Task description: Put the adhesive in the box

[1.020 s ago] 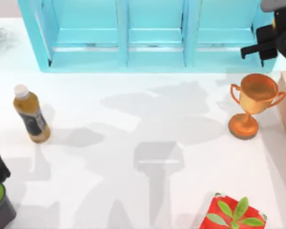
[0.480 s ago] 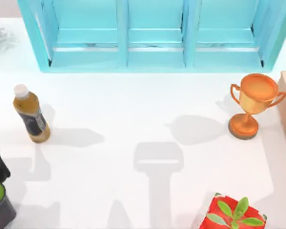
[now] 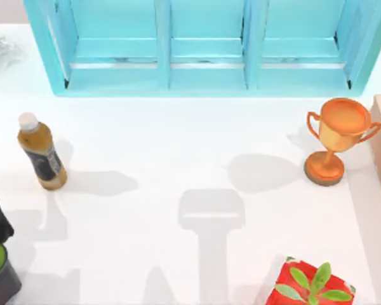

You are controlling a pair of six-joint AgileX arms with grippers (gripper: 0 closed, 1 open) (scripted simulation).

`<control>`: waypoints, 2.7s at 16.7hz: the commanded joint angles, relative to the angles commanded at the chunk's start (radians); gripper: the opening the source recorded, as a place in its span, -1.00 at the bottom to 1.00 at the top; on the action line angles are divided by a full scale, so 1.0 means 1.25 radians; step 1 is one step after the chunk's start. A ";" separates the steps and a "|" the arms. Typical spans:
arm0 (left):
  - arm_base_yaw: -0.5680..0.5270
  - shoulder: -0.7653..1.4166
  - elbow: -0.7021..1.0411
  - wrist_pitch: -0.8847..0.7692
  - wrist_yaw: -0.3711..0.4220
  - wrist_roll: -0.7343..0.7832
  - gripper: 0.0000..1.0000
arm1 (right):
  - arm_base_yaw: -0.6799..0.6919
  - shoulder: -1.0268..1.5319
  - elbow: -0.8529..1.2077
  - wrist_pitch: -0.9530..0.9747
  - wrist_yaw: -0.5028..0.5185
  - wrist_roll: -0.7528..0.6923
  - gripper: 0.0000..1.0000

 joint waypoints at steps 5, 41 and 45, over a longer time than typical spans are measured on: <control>0.000 0.000 0.000 0.000 0.000 0.000 1.00 | -0.068 0.063 0.002 -0.125 -0.156 -0.123 -1.00; 0.000 0.000 0.000 0.000 0.000 0.000 1.00 | 0.071 0.048 -0.163 0.359 -0.174 0.246 0.51; 0.000 0.000 0.000 0.000 0.000 0.000 1.00 | 0.071 0.048 -0.163 0.359 -0.174 0.246 1.00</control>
